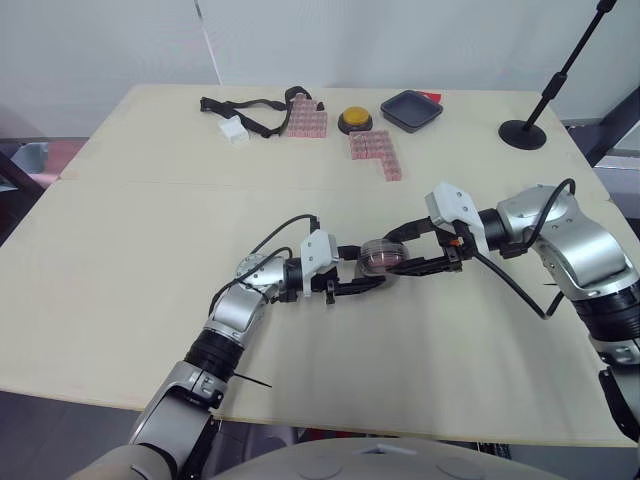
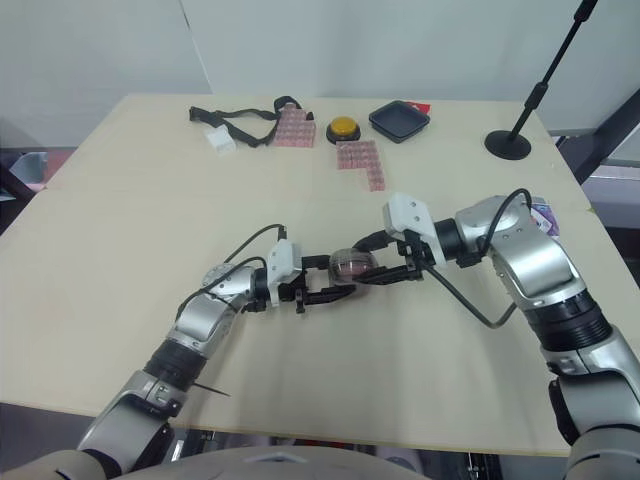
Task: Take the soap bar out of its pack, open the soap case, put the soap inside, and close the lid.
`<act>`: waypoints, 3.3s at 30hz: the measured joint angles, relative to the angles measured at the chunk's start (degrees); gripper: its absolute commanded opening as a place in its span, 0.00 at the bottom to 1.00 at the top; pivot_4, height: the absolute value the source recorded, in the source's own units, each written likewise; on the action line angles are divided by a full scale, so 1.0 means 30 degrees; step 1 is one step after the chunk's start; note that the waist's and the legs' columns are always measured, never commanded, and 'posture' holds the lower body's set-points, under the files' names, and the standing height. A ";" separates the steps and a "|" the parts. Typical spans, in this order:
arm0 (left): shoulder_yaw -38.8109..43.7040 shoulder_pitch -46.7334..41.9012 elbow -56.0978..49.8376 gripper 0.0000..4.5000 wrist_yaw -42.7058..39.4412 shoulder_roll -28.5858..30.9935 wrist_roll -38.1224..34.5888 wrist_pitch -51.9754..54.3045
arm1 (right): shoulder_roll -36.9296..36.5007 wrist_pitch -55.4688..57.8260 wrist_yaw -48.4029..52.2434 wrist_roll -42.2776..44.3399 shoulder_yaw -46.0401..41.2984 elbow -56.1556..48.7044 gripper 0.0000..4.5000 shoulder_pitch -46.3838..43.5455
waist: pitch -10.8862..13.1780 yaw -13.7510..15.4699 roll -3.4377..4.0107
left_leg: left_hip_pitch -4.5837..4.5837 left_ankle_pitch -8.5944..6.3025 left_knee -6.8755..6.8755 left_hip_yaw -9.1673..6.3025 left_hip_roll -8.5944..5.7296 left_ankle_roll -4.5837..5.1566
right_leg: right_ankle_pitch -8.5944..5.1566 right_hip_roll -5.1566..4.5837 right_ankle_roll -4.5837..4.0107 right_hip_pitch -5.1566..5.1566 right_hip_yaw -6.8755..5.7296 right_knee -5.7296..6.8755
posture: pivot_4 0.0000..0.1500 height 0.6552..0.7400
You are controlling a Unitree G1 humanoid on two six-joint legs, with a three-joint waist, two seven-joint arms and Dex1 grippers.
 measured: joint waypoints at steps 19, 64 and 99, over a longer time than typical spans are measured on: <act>-0.0050 0.0024 -0.0045 0.46 0.0105 0.0010 -0.0006 0.0033 | -0.0070 -0.0081 -0.0088 -0.0675 0.0593 0.0704 0.91 0.0168 | -0.0001 -0.0012 -0.0004 | 0.0007 -0.0026 0.0002 0.0000 -0.0003 0.0050 | 0.0000 -0.0003 -0.0001 0.0006 -0.0001 -0.0005 | 1.00 1.00; -0.0075 0.0000 -0.0024 0.46 -0.0017 0.0069 -0.0021 -0.0049 | -0.2781 0.1634 -0.0311 0.2094 -0.3354 -0.2570 0.01 0.4931 | 0.0000 0.0008 -0.0004 | -0.0003 -0.0043 -0.0006 -0.0004 0.0000 0.0078 | 0.0000 -0.0001 0.0000 -0.0004 0.0001 -0.0039 | 1.00 1.00; -0.0089 -0.0031 0.0058 0.46 0.0052 0.0019 -0.0008 -0.0110 | -0.1482 0.1470 -0.1225 0.2196 -0.2171 -0.2776 0.01 0.3233 | 0.0000 0.0005 -0.0004 | -0.0003 -0.0040 -0.0007 -0.0004 -0.0003 0.0071 | 0.0000 -0.0003 0.0000 0.0000 0.0000 -0.0041 | 1.00 1.00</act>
